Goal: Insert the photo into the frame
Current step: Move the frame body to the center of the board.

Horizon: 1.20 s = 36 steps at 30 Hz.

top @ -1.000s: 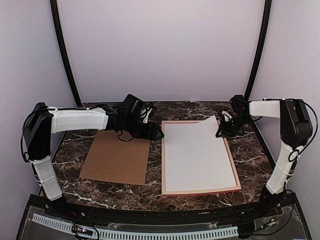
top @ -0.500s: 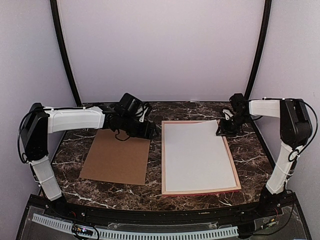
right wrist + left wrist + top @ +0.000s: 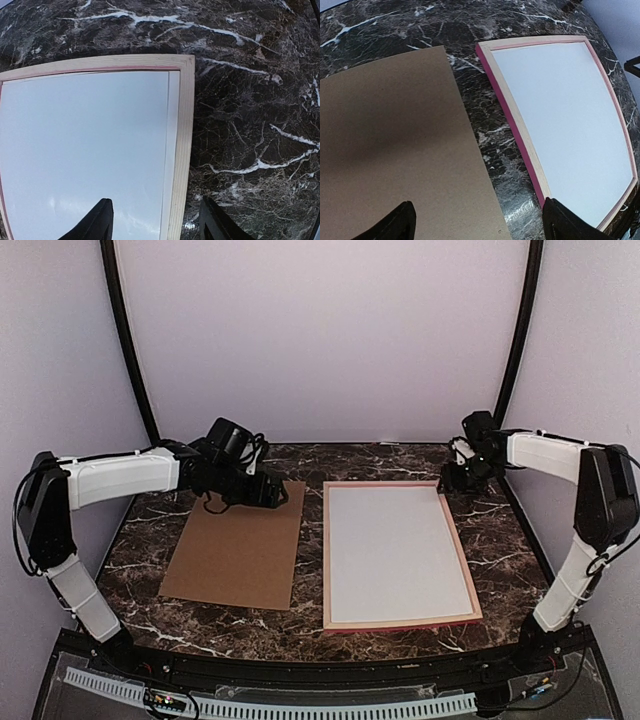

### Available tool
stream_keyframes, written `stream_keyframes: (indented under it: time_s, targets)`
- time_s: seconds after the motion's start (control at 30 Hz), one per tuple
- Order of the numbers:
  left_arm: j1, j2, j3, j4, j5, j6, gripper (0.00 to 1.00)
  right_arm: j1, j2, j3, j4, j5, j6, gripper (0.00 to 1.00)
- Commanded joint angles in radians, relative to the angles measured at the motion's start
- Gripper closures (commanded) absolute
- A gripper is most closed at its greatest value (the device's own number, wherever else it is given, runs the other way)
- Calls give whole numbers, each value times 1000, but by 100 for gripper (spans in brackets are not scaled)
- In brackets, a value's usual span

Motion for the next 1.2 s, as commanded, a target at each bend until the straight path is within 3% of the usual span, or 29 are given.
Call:
stream_keyframes:
  time_s: [0.0,0.2,0.7,0.97,1.17]
  targets:
    - [54,-85,-36,-49,-17,18,6,78,-41,-8,19,50,26,39]
    - [177,-146,-93,-82,14,46,1,272,-12,24,62,68,67,35]
    - [570,-260,-235,-119,382,59,1,705,272,311,175,85,153,25]
    - [715,-223,-293,-103,588,43,1,762,412,364,214,35,163,24]
    - [719,-200,-296,-105,557,78,1,762,475,379,199,8,167,24]
